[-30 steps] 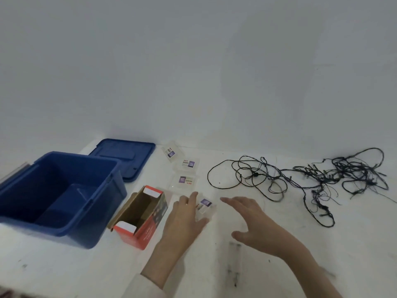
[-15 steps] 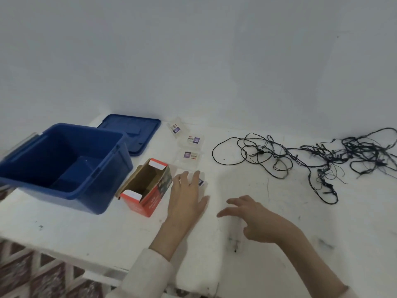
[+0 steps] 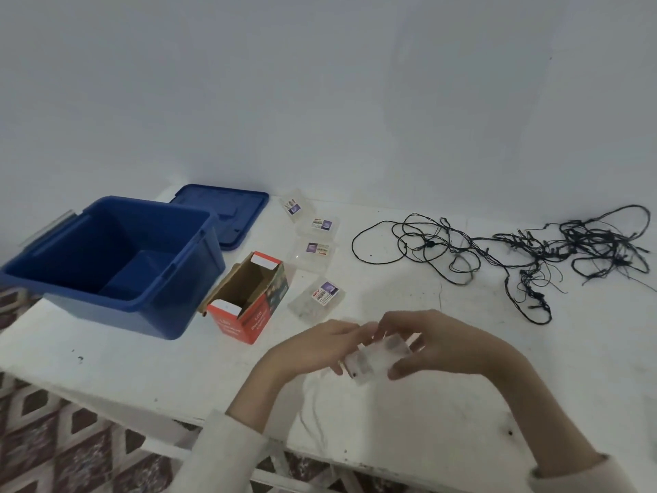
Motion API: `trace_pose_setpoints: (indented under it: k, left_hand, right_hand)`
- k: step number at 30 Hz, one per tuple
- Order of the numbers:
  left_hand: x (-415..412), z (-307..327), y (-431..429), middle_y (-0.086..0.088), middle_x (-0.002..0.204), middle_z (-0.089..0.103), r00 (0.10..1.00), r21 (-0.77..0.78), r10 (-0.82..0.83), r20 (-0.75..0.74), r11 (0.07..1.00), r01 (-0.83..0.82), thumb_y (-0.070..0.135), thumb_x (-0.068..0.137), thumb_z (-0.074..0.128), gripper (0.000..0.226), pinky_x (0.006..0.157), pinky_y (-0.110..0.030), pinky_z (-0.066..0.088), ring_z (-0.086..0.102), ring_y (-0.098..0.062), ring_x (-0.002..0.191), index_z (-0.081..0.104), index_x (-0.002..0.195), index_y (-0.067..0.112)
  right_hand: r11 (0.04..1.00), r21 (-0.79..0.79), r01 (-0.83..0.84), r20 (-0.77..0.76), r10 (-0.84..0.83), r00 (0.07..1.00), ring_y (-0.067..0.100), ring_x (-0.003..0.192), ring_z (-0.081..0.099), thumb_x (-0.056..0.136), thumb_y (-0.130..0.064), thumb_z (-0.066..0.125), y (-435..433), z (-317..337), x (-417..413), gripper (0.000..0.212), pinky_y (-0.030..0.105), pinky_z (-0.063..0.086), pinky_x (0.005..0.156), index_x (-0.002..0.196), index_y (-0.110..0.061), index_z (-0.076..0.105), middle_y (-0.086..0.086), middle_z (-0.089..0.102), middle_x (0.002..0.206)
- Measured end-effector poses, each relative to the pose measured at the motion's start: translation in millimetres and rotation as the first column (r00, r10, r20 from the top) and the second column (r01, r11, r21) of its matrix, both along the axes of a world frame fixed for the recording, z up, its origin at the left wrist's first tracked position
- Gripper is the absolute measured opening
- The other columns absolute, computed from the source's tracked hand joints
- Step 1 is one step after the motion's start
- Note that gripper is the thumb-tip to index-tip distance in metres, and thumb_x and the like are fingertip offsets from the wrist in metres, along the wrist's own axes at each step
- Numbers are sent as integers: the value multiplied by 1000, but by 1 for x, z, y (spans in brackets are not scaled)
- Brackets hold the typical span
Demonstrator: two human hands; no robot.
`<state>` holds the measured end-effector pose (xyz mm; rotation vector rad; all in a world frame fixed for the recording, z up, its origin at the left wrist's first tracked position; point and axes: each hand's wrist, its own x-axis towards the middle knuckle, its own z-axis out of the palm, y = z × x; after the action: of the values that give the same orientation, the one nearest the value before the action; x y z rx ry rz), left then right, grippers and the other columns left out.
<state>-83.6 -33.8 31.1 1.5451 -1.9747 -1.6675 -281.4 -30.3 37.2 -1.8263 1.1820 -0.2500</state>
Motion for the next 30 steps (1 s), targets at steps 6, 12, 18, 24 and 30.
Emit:
trace_pose_setpoints:
  k: [6, 12, 18, 24, 30]
  left_hand:
    - [14, 47, -3, -2, 53, 51, 895, 71, 157, -418, 988, -140, 52, 82, 46, 61, 68, -26, 48, 47, -15, 51, 63, 94, -6]
    - [0, 75, -16, 10, 50, 41, 696, -236, 304, -650, 790, -566, 20, 94, 51, 21, 57, -16, 38, 36, -6, 49, 71, 99, 23]
    - [-41, 64, -22, 15, 60, 58, 886, -590, 228, -403, 676, -442, 14, 98, 42, 37, 55, -12, 43, 50, -4, 53, 51, 131, 27]
    - [-51, 72, -9, 4, 78, 61, 997, -737, 73, -15, 674, -60, 20, 99, 36, 24, 64, -23, 48, 55, -8, 60, 55, 115, 17]
    - [-34, 123, -9, 3, 94, 60, 949, -871, 89, 303, 430, 238, 34, 97, 34, 32, 75, -34, 44, 56, -20, 86, 62, 103, 22]
  right_hand:
    - [962, 202, 182, 508, -262, 821, 18, 50, 48, 60, 1, 78, 6, 52, -4, 31, 24, 41, 46, 83, -10, 60, 2, 60, 72]
    - [780, 609, 142, 751, -625, 213, 12, 47, 49, 31, -6, 91, 3, 67, -3, 54, 18, 45, 45, 80, -14, 70, 12, 63, 73]
    - [767, 642, 13, 755, -629, -184, 25, 79, 70, 47, 5, 83, 10, 84, 24, 43, 26, 59, 63, 88, 4, 71, 20, 69, 95]
    - [538, -26, 842, 854, -426, 299, 15, 71, 70, 86, 1, 59, 5, 93, 27, 27, 20, 55, 67, 102, -21, 58, -4, 67, 79]
    - [589, -640, 494, 309, -391, 867, 7, 62, 51, 80, 5, 55, -1, 86, 6, 36, 17, 43, 57, 92, -29, 62, -13, 59, 73]
